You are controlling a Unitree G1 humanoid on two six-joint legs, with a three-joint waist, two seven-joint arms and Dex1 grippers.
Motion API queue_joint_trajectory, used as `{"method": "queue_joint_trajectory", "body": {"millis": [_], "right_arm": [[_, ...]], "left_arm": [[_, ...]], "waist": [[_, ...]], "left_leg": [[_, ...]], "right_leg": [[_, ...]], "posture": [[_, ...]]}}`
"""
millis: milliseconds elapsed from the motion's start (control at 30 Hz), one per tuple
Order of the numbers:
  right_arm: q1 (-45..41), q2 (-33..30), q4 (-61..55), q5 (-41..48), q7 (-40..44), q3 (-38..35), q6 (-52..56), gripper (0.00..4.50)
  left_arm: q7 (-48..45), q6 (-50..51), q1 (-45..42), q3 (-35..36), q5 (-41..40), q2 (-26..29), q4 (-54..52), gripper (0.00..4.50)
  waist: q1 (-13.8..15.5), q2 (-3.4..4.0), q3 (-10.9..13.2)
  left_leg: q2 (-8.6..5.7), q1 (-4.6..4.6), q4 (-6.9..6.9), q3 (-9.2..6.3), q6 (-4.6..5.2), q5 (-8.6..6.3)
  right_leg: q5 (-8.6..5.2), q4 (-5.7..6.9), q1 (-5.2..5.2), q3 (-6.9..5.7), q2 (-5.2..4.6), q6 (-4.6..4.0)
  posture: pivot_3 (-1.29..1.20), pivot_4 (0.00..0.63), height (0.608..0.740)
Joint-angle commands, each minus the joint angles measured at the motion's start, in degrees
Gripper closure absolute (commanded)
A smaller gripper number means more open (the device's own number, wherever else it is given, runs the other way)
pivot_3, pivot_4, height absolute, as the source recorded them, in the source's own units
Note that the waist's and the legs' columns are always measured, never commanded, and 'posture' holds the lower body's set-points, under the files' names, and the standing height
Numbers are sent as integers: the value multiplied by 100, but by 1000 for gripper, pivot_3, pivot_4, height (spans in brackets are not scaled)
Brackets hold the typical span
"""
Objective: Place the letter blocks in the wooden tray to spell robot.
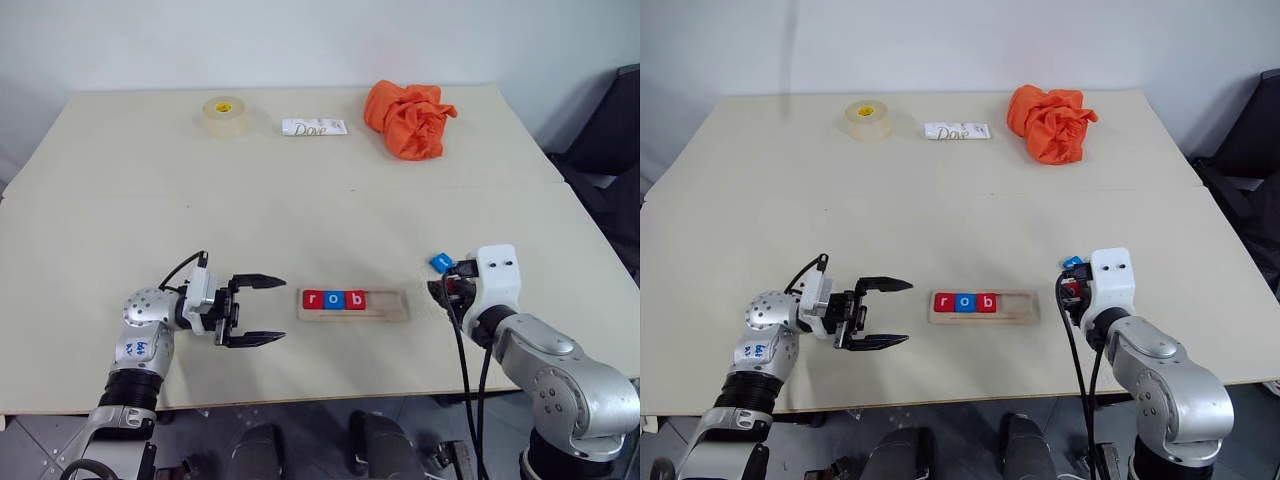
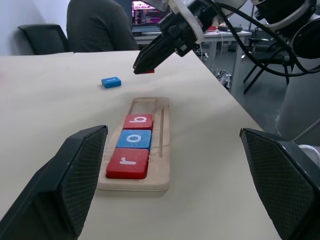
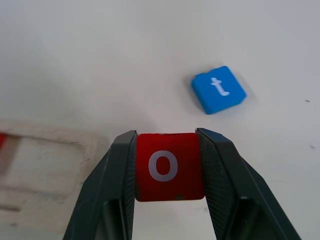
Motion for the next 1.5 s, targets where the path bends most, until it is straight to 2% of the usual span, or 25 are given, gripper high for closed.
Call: {"method": "queue_joint_trajectory", "body": {"millis": [33,67,367,533,600,700,800,933,1033,1200,1500], "right_arm": [[33,20,-53,-65,-57,29,-109,3078],[46,29,-40,-69,-58,43,-122,3078],[101,-139,-73,51,185,71,-249,24],[25,-741,71,246,790,73,-497,24],[48,-1517,224,430,1584,216,-890,24],[183,-2497,493,520,2596,431,-1715,24],[302,-3521,1096,293,3869,771,-3046,24],[61,-4295,2301,-176,5208,1341,-4874,24],[-583,-4422,3496,-637,5972,1905,-6074,24],[-1567,-4123,4892,-1081,6705,2501,-7177,24],[-2542,-3782,6460,-1797,7597,3213,-8301,24]], "left_arm": [[-57,1,-68,34,-25,20,-60,0],[-58,4,-60,40,-29,34,-76,0],[8,48,98,78,-54,89,-261,0],[56,67,163,77,-53,74,-347,0],[86,73,202,75,-56,60,-393,0],[130,78,261,63,-56,44,-461,0],[170,80,316,51,-54,22,-513,0],[224,94,414,44,-71,-4,-635,0],[274,118,539,56,-98,-3,-783,0],[426,174,810,99,-118,31,-1107,0],[885,321,1566,304,-174,158,-1904,0]], "waist": [[0,0,0],[0,0,0],[-1,0,0],[0,0,0],[-2,3,2],[1,3,2],[4,-1,5],[-5,-6,8],[-22,-8,9],[-1,-6,9],[9,-2,11]], "left_leg": [[0,-1,0,0,0,0],[0,-1,0,0,0,0],[0,-1,-2,-2,1,-1],[0,-1,-2,-1,1,-1],[0,-2,-3,-2,1,-1],[-1,-1,-5,-2,4,-3],[-2,0,-13,-2,4,-3],[-3,2,-14,2,4,-3],[-2,5,-13,8,3,-2],[-1,8,-11,12,-4,2],[-1,6,0,15,-6,1]], "right_leg": [[0,-1,0,0,0,0],[0,-2,0,0,0,0],[0,-3,0,0,0,-1],[0,-5,1,0,-1,0],[0,-7,2,-1,0,0],[0,-14,4,-2,-1,1],[-1,-19,5,-3,0,3],[0,-24,7,-3,0,8],[2,-23,7,-1,0,11],[2,-18,4,0,1,11],[2,-15,5,1,-3,11]], "posture": [[0,150,740],[0,150,740],[0,150,740],[0,150,740],[0,150,740],[0,150,740],[0,150,740],[0,150,740],[0,150,740],[0,150,740],[0,150,740]]}}
